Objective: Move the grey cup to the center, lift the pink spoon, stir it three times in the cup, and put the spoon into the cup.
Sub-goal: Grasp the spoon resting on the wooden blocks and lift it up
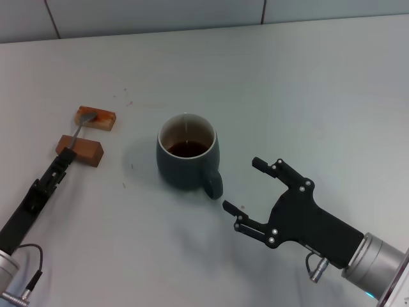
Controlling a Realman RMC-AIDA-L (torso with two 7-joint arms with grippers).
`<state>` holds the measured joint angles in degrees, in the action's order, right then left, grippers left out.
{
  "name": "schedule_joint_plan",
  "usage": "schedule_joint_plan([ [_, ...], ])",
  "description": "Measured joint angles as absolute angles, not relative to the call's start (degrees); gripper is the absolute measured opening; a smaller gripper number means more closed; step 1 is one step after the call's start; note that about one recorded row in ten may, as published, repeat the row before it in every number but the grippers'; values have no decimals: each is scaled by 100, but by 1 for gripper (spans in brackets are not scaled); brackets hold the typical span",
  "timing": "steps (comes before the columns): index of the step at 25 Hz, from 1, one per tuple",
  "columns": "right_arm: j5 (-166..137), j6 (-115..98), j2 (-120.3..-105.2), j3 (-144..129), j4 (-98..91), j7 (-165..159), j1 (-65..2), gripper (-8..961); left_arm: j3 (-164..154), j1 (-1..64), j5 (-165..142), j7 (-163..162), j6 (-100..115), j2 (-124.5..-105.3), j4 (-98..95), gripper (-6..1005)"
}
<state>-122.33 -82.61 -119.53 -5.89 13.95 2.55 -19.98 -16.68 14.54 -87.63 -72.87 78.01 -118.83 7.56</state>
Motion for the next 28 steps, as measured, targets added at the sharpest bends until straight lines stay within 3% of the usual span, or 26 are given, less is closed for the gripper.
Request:
schedule_joint_plan([
  [20,-12233,-8147,-11944,-589,1402,255,-2048,831,-1649,1615,-8733,-7520,7593,-11882,756,782],
  [24,-12234,-8147,-11944,-589,1395,255,-2048,831,-1629,1617,-8725,-7570,7563,-11882,756,630],
  [28,-12234,-8147,-11944,-589,1389,255,-2052,832,-1619,1617,-8721,-7595,7534,-11882,756,617],
])
